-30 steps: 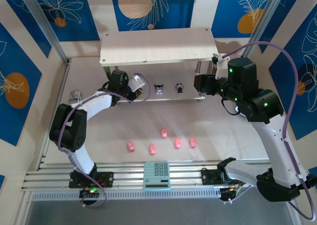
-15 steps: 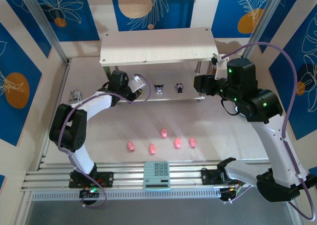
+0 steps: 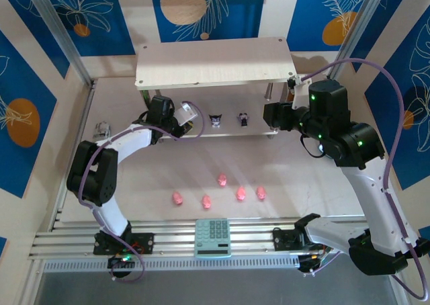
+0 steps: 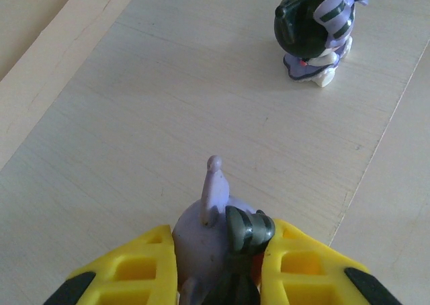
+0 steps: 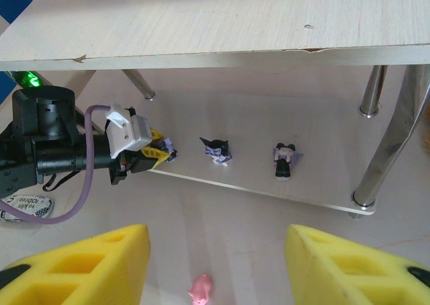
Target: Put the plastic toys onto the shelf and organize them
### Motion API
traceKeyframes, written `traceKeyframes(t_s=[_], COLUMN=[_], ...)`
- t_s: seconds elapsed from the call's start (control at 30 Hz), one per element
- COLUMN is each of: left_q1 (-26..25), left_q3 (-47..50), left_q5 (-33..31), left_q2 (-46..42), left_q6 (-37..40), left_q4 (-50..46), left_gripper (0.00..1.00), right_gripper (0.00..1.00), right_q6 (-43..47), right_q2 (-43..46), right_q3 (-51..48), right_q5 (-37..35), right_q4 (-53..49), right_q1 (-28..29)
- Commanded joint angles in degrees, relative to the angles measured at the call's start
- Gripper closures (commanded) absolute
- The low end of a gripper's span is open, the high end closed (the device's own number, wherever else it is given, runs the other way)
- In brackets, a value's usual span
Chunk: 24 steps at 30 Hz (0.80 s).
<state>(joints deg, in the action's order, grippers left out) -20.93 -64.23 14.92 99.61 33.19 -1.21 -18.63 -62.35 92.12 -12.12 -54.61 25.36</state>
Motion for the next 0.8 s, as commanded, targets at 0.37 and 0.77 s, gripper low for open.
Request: traceKeyframes(t_s=[0.37, 0.77], left_q1=[-0.43, -0.36], left_q3=[2.04, 2.78], left_q5=[-0.03, -1.25], left_q2=[-0.18, 0.05], left_q6=[1.79, 3.35], left_q4=[-0.17, -0.56], left_gripper=[0.63, 0.61], right_gripper=[0.44, 0.44], right_q6=[-1.0, -0.94], right_q2=[1.09, 1.18], right_q3=[-0.09, -0.28], right_q5=[-1.11, -1.33], right_q4=[0.86, 0.9], right_q1=[-0.32, -0.38])
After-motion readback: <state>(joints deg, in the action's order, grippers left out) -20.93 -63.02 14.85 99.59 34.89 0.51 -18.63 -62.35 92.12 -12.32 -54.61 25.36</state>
